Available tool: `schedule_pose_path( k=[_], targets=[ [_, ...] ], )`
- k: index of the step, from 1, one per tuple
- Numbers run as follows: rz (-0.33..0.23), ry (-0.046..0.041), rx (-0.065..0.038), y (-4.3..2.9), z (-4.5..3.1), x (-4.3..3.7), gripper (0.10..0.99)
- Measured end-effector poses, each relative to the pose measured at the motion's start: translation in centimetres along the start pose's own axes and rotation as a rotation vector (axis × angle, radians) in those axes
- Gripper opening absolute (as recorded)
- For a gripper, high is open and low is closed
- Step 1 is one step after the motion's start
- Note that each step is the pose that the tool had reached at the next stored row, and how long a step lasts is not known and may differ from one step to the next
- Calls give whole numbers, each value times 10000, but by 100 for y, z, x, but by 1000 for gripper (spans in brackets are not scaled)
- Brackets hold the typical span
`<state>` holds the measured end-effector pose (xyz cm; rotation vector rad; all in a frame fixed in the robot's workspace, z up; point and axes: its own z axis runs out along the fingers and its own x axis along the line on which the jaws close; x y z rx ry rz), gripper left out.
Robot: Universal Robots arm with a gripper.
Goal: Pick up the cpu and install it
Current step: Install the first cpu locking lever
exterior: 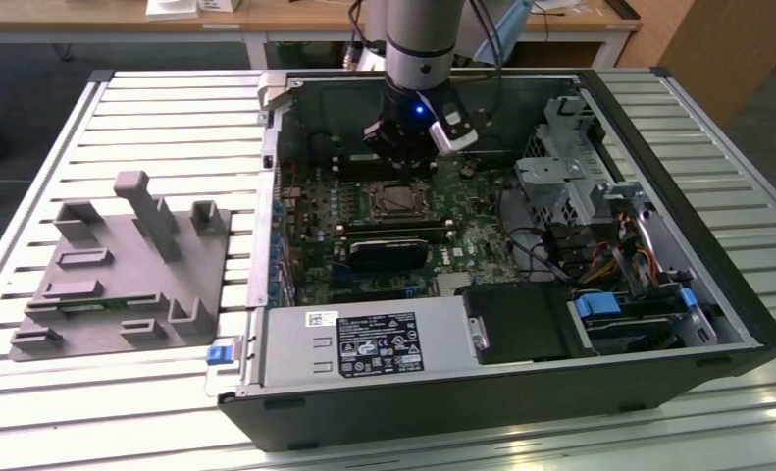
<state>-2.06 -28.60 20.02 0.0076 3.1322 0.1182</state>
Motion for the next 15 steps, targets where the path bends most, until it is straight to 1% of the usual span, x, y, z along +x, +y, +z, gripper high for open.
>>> schedule_pose_path(
  k=[5,9,15],
  targets=[
    [-1,-3,2,0,-6,0,106],
    [-1,-1,78,0,-2,-1,106],
    [0,4,131,-3,19,-7,106]
  ],
)
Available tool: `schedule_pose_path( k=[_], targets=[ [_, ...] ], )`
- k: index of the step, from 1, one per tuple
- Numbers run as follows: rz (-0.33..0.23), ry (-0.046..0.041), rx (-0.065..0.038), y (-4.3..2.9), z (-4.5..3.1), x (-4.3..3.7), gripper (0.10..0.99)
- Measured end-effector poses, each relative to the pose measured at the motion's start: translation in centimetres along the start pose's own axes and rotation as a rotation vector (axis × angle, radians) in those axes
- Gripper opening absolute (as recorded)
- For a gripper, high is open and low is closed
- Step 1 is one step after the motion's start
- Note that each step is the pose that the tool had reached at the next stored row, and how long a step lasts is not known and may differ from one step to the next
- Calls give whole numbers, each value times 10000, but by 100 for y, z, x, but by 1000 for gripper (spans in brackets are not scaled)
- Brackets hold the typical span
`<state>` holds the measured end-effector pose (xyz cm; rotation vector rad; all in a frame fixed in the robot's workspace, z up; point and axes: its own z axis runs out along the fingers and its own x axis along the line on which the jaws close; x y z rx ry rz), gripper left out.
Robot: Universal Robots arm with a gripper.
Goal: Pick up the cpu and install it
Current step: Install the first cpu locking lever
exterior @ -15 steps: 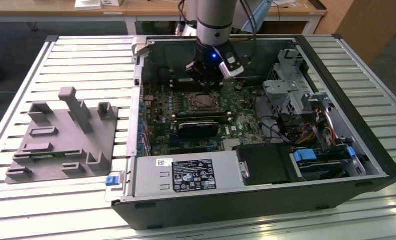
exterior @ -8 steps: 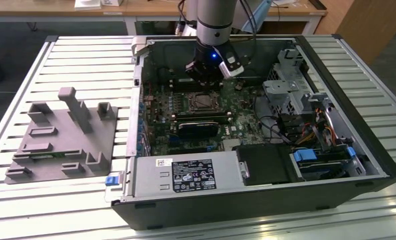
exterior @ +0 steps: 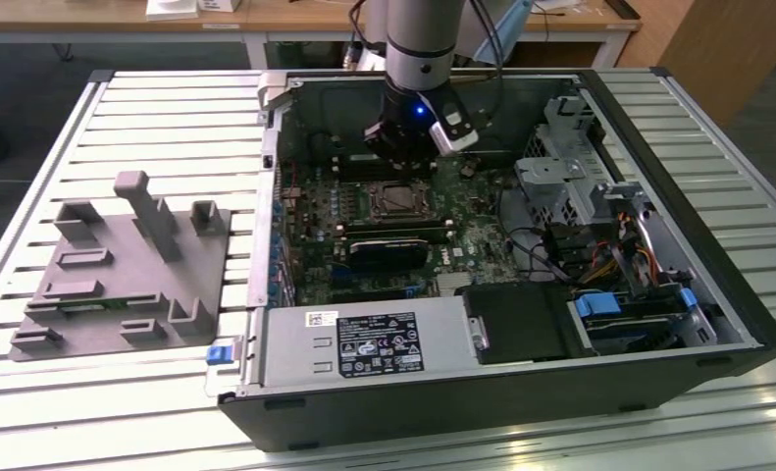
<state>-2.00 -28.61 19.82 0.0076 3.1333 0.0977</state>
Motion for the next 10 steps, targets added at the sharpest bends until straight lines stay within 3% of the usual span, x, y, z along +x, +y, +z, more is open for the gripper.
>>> schedule_pose_path(
  k=[10],
  targets=[
    [-1,-6,-2,2,-14,-3,106]
  ],
)
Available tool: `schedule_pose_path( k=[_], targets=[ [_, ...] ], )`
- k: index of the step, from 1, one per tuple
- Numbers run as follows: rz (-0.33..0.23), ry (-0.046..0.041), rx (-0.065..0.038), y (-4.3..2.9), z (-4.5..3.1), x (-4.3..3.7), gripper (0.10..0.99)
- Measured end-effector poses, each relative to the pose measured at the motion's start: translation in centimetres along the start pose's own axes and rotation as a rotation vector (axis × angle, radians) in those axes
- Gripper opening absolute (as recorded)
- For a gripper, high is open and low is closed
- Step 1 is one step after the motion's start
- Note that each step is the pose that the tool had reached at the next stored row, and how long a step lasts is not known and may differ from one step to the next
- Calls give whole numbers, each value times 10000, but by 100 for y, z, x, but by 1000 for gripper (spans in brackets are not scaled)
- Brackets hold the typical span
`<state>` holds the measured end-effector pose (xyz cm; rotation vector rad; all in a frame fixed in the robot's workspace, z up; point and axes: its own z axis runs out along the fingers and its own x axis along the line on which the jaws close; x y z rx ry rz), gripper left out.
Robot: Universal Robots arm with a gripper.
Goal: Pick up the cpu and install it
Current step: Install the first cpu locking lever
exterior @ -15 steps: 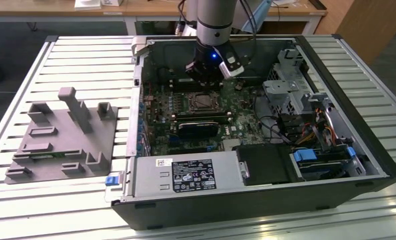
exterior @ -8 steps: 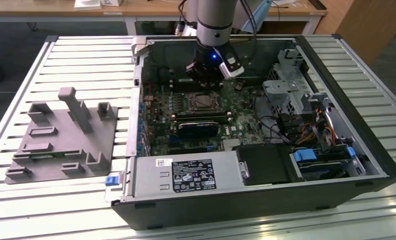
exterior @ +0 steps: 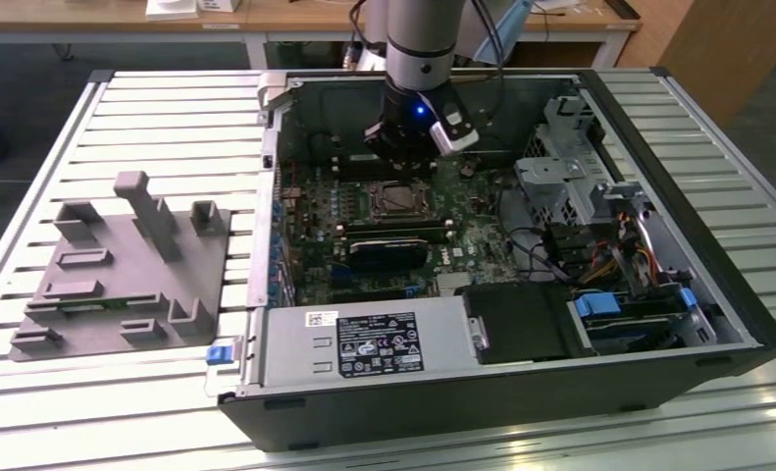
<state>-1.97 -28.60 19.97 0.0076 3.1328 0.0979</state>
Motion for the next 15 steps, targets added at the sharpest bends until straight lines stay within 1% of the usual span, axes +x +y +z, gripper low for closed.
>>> schedule_pose_path(
  k=[2,6,15],
  targets=[
    [-1,1,-1,1,-17,0,106],
    [-1,-1,11,1,-17,-1,106],
    [-2,3,153,-1,9,0,106]
  ],
)
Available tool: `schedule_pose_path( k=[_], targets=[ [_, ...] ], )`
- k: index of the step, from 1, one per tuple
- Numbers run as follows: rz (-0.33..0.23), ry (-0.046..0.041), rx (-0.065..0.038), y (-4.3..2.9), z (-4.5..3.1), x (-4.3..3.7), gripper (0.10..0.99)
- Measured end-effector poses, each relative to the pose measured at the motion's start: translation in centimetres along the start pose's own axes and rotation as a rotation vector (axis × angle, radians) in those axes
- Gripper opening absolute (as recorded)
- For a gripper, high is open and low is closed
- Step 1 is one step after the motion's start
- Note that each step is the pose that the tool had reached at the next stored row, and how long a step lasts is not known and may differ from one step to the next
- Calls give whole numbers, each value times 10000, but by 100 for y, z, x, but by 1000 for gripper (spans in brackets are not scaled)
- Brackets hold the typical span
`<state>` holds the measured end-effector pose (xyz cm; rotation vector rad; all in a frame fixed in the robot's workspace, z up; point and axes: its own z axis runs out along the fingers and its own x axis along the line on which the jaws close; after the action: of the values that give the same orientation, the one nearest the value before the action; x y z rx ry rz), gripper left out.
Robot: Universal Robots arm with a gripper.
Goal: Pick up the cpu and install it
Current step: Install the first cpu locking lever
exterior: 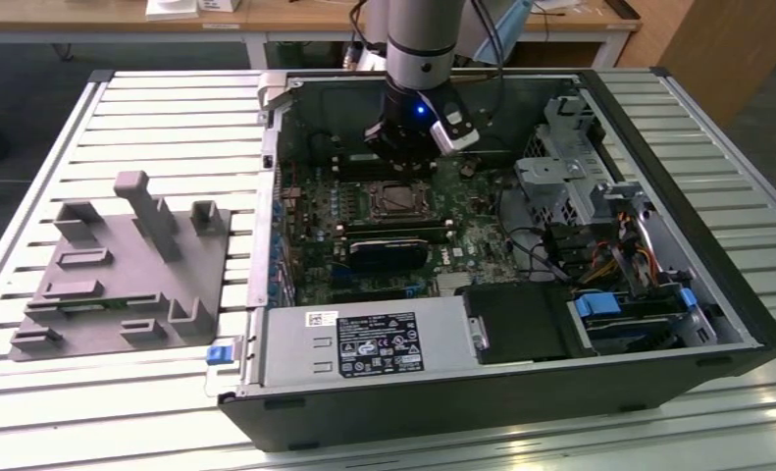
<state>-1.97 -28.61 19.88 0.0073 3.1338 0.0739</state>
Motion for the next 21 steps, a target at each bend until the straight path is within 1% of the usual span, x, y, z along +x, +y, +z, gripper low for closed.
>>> schedule_pose_path(
  k=[6,10,12,16,21],
  targets=[
    [1,-1,0,5,26,-2,106],
    [0,-5,-45,13,27,-3,106],
    [0,-14,-61,17,9,-4,106],
    [1,-4,-45,18,-86,-3,106],
    [1,-3,-43,-1,-97,-4,106]
  ],
)
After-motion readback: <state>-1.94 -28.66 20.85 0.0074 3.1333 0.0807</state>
